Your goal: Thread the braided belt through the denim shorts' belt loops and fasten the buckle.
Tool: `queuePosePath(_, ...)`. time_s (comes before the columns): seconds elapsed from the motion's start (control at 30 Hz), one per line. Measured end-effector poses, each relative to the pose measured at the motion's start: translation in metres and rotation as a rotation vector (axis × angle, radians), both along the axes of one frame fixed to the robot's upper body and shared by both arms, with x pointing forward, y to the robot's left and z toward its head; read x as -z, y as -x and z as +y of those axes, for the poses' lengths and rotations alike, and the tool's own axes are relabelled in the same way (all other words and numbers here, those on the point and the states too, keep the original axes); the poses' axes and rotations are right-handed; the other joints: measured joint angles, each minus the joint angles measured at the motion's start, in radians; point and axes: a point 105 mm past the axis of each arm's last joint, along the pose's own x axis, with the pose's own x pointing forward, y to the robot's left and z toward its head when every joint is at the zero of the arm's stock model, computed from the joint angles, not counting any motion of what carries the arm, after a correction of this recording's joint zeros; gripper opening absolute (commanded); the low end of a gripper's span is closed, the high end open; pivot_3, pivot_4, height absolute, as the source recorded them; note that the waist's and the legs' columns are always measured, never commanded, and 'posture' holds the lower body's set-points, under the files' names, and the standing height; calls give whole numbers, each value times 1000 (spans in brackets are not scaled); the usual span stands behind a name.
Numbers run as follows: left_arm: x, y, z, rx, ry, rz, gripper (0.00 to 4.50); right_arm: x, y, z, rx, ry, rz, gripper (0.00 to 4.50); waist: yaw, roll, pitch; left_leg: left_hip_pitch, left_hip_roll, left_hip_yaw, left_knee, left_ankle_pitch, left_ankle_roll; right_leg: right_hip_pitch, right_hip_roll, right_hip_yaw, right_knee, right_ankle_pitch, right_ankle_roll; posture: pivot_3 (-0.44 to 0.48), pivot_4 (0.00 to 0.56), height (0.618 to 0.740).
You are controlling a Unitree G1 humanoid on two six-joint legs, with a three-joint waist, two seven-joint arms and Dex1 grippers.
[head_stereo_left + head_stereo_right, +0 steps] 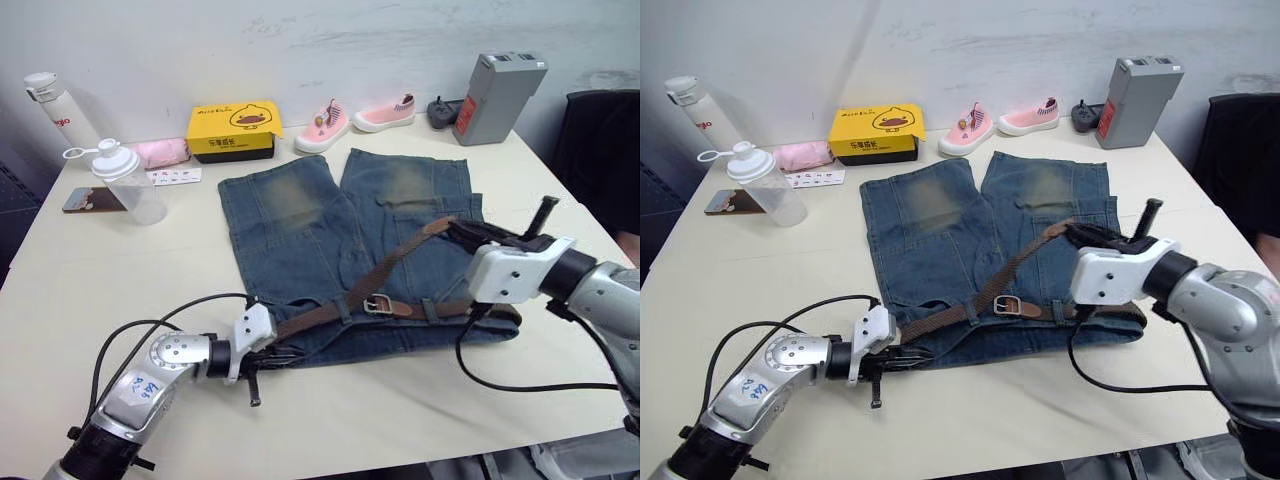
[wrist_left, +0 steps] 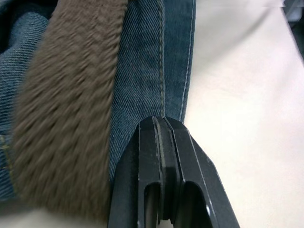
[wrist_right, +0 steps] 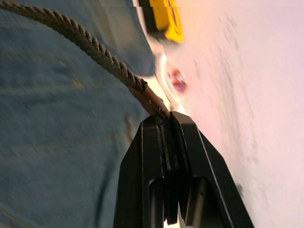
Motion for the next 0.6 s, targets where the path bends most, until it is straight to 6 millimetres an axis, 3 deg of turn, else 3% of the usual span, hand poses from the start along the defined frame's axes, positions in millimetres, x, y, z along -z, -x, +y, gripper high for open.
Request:
queuePosePath(0.07, -10, 4, -1, 24, 61, 65, 1613, 7, 0, 9, -26, 1, 23, 0, -4, -1, 1, 0, 1, 0, 0, 0, -1, -1, 1, 0, 1, 0, 0, 0, 150, 739)
queuePosePath(0.2, -83, 5, -4, 128, 274, 77, 3203, 20, -1, 22, -56, 34, 60, 0, -5, -7, 5, 0, 1, -5, 0, 2, -3, -2, 1, -3, 3, 0, 0, 0, 150, 739)
queuePosePath(0.27, -118, 2, -7, 156, 346, 12, 3203, 23, -3, 25, -57, 42, 72, 0, -5, -5, 4, 1, 0, -4, 0, 2, -2, 1, 1, -3, 2, 0, 1, 0, 150, 739)
queuePosePath(0.33, -131, -9, -18, 131, 379, -47, 3203, 28, -4, 29, -63, 38, 104, 0, -4, -4, 4, 1, -1, -4, 0, 2, -2, 2, 1, -3, 2, 1, 2, 0, 150, 739)
queuePosePath(0.4, -127, -18, -29, 97, 335, -109, 3203, 33, -4, 33, -68, 31, 133, 0, -5, -5, 4, 1, 0, -3, -1, 3, -2, 2, 2, -2, 1, 1, 3, 0, 150, 739)
queuePosePath(0.5, -100, -30, -40, 39, 187, -223, 3203, 36, -6, 33, -49, 15, 161, 0, -6, -6, 5, 0, 0, -1, -2, 3, -2, 2, 3, 0, 1, 1, 3, 0, 150, 739)
queuePosePath(0.6, -90, -39, -50, -18, 183, -294, 3203, 35, -8, 35, -44, 5, 169, 0, -5, -6, 5, 1, 1, -1, -1, 3, -2, 1, 4, 0, 1, 1, 3, 0, 150, 739)
